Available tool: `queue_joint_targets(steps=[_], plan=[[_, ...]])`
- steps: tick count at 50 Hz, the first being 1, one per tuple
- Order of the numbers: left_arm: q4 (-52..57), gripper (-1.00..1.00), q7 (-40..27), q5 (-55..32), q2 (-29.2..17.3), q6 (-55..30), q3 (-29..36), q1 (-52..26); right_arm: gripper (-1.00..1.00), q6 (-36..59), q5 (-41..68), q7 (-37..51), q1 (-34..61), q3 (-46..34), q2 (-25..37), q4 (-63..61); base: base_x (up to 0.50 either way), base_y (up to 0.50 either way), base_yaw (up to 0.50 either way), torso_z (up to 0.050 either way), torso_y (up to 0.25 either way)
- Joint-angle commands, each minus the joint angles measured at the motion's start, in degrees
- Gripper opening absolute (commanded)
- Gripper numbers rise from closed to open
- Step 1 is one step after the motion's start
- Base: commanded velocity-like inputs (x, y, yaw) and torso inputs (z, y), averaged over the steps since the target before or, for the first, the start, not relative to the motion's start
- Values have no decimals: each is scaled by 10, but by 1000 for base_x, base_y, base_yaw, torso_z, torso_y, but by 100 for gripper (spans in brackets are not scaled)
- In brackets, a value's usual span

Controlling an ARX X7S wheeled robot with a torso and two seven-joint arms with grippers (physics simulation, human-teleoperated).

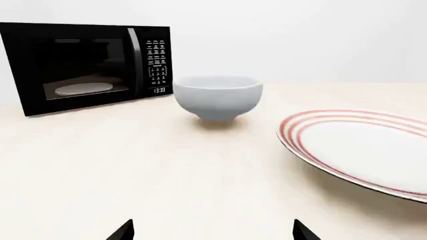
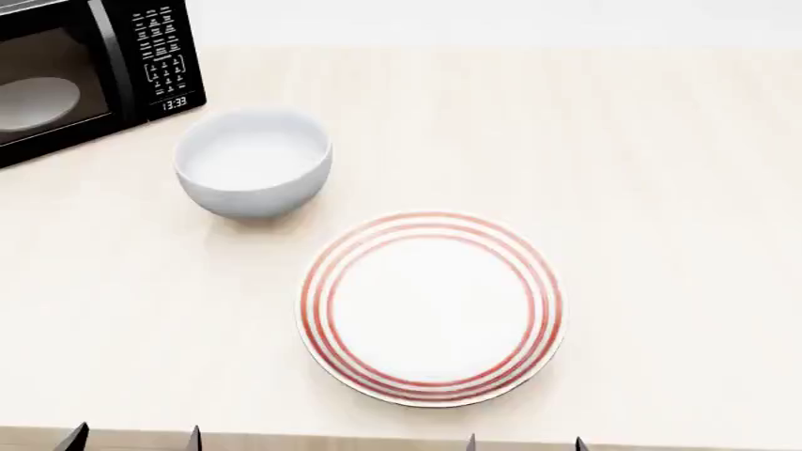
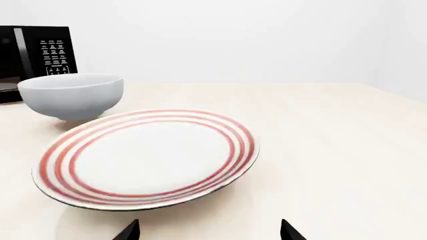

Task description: Open the microwave.

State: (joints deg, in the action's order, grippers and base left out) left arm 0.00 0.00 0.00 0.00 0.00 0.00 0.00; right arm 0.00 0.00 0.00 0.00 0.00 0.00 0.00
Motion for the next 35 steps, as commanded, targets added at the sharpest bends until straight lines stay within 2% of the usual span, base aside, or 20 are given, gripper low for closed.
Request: queue_joint_targets(steps=[1,5,20,35], plan=[[-4,100,-13,-10,-9,-1,8,-4,100,12,20,10,-2,-7,8,-8,0,0,0,0,0],[11,100,-25,-18,-17,-4,18,3,100,40,-11,62,-16,-13,16,-49,0,0,0,0,0],[64,100,-42,-37,-38,-12,36,27,100,42,-1,81,-51,-34,40,-129,17,20,0,0,0],[56,100,-51,-50,-50,-8,49,24,100,26,37,74,-54,-45,51,-132,232,397,0,0,0]])
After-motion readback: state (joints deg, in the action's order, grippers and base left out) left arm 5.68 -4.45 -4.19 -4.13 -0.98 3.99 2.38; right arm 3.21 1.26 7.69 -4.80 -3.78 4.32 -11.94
